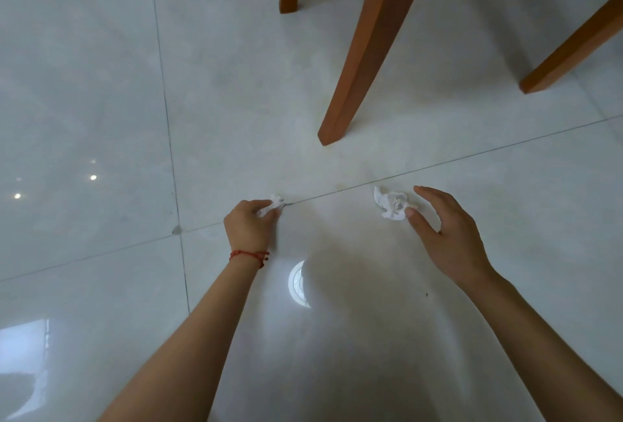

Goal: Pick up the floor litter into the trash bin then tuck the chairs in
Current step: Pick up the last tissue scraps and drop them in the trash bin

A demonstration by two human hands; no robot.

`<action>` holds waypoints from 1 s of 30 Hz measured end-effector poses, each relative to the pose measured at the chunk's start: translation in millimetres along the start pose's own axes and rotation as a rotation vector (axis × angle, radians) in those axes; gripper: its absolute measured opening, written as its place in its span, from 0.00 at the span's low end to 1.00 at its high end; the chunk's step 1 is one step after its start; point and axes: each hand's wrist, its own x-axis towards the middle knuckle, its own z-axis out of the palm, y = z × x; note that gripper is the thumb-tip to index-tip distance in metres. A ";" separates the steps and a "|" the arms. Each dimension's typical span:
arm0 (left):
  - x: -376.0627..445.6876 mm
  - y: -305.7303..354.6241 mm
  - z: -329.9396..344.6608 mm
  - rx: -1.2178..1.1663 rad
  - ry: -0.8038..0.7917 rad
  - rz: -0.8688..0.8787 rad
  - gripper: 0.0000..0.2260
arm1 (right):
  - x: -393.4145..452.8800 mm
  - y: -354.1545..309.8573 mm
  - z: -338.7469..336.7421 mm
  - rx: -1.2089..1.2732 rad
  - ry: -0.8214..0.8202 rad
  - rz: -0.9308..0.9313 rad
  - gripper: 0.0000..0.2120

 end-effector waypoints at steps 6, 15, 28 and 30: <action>-16.9 12.7 4.2 -0.567 -0.148 -0.418 0.05 | 7.0 0.1 8.9 0.073 0.012 0.057 0.18; -37.9 26.2 13.2 -0.707 -0.197 -0.533 0.06 | 27.4 5.5 36.6 -0.078 0.036 0.116 0.23; -31.4 37.9 12.6 -0.747 -0.183 -0.505 0.04 | 40.7 -6.0 58.0 0.266 0.047 0.273 0.06; -32.5 41.3 7.2 -0.761 -0.170 -0.523 0.03 | 35.7 -16.7 53.0 0.478 -0.017 0.390 0.05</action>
